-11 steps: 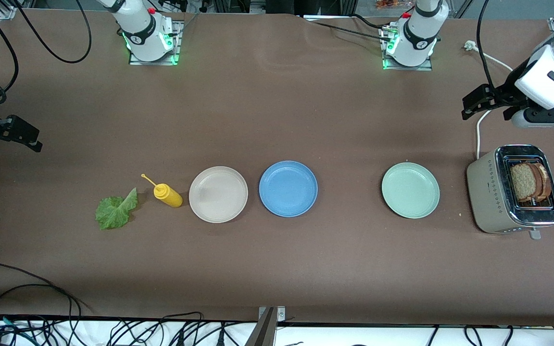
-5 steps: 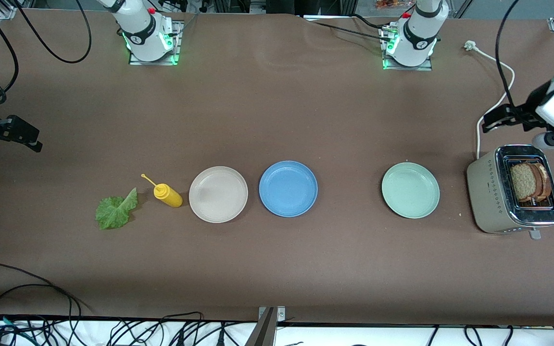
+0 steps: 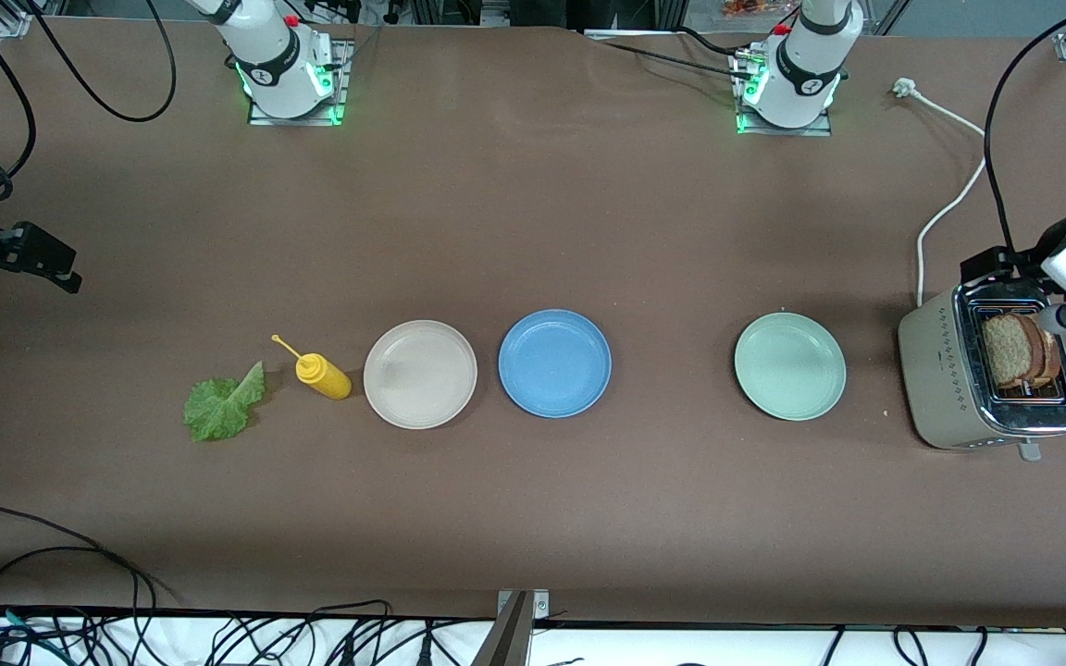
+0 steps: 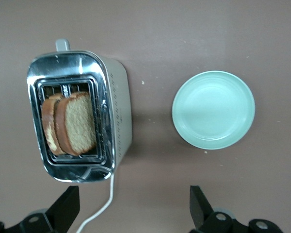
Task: Make sandwich in blue plate with both arms
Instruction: 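Move the left gripper over the toaster and lower onto a bread slice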
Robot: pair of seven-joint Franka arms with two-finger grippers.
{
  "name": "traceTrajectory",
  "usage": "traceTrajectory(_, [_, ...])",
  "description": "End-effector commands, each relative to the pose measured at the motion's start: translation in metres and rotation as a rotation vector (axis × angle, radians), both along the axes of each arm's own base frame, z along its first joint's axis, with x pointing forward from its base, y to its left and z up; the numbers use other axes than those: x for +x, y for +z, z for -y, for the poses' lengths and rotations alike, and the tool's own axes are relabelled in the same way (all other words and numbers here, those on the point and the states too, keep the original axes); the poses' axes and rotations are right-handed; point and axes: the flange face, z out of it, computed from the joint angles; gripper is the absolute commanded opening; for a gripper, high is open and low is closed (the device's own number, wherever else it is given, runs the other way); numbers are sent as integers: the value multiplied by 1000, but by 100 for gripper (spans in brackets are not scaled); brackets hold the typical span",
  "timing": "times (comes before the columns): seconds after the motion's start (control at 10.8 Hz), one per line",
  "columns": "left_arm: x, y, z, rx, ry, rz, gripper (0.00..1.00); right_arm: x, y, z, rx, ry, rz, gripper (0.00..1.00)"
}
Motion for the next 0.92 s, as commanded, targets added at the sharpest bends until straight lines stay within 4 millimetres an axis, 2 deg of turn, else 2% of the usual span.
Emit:
traceTrajectory(0.0, [22, -24, -10, 66, -67, 4, 100, 2, 5, 2, 3, -4, 8, 100])
traceTrajectory(0.28, [31, -56, -37, 125, -61, -30, 100, 2, 5, 1, 5, -4, 8, 100])
traceTrajectory(0.37, [33, -69, -55, 140, -49, -34, 100, 3, 3, 1, 5, -2, 5, 100])
traceTrajectory(0.65, [36, -90, -60, 146, -60, -59, 97, 6, 0, 2, 3, -2, 6, 100])
traceTrajectory(0.83, [39, -109, -78, 149, -50, -67, 94, 7, -2, 1, 3, -1, 2, 100])
